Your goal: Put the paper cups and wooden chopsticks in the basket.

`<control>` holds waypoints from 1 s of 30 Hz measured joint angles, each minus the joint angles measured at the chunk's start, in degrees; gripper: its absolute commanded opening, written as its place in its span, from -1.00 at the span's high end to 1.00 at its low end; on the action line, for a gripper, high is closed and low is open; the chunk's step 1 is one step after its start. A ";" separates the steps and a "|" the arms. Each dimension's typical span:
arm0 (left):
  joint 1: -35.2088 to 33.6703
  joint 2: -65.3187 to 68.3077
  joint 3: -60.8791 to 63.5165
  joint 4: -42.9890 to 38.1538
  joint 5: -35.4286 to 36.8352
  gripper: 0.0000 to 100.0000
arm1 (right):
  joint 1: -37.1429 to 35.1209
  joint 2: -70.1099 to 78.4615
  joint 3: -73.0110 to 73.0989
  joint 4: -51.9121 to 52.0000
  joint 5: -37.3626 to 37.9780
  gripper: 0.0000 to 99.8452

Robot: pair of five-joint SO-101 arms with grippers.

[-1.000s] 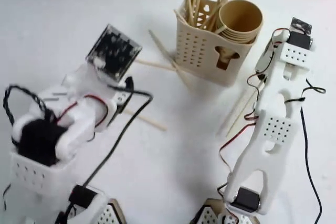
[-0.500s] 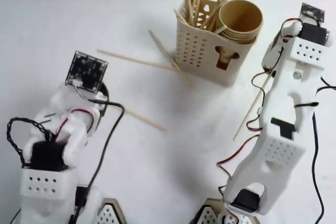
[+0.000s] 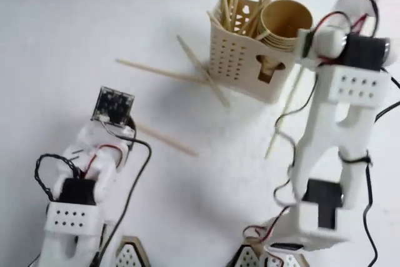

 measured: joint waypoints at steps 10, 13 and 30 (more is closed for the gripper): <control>0.00 -0.09 4.13 -1.93 0.35 0.78 | -11.16 -7.47 0.00 -17.85 0.00 0.96; -1.41 -0.09 4.66 -3.96 0.35 0.78 | -11.16 -7.47 0.00 -25.49 0.00 0.96; -2.46 -0.09 4.66 -4.48 0.35 0.78 | -14.33 3.43 0.26 -61.63 2.64 0.96</control>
